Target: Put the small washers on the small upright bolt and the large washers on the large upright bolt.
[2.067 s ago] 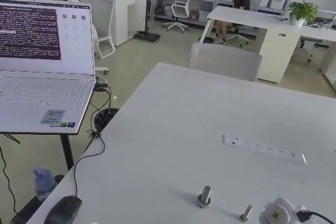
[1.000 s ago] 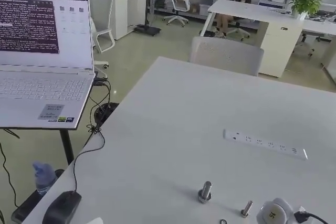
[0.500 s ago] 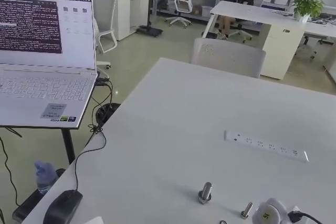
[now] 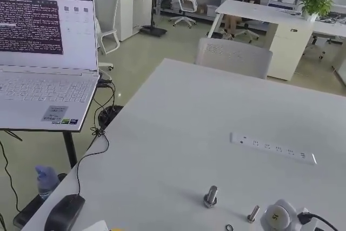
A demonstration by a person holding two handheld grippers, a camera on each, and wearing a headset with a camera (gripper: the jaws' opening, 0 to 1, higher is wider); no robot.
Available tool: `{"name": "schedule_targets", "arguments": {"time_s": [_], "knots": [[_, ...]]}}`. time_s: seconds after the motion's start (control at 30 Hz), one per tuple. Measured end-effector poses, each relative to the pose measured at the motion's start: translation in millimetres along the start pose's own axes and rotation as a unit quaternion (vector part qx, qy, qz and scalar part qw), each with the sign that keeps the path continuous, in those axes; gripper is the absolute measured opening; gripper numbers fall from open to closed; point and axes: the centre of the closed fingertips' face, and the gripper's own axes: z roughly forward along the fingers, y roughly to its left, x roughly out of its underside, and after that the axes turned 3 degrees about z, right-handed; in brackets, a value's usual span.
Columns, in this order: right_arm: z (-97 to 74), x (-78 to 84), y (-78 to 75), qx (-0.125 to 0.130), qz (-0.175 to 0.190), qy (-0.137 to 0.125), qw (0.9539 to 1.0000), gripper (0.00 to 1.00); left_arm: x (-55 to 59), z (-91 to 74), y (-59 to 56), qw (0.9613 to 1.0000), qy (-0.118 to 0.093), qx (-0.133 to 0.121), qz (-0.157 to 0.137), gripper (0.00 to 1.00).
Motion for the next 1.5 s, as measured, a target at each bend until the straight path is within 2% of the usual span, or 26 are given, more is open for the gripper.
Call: {"name": "schedule_targets", "arguments": {"time_s": [0.53,0.8,1.17,1.5], "knots": [[-21.4,-6.7,-6.8,-0.002,0.002,-0.003,1.0,0.13,0.1,0.8,-4.1,1.0,0.002,0.003,0.007,0.9],[-31.1,-16.3,-12.3,0.0,-0.006,-0.006,1.0,0.13,1.4,0.1,-5.1,1.0,0.004,0.003,0.008,0.89],[-46.2,-34.4,-32.5,0.011,-0.006,-0.019,0.9997,0.13,-0.5,0.7,-5.9,0.9999,0.006,0.005,0.014,0.88],[-49.9,-43.4,-45.6,0.017,-0.007,-0.025,0.9995,0.13,-3.9,1.7,-4.7,0.9999,0.002,0.005,0.014,0.88]]}}
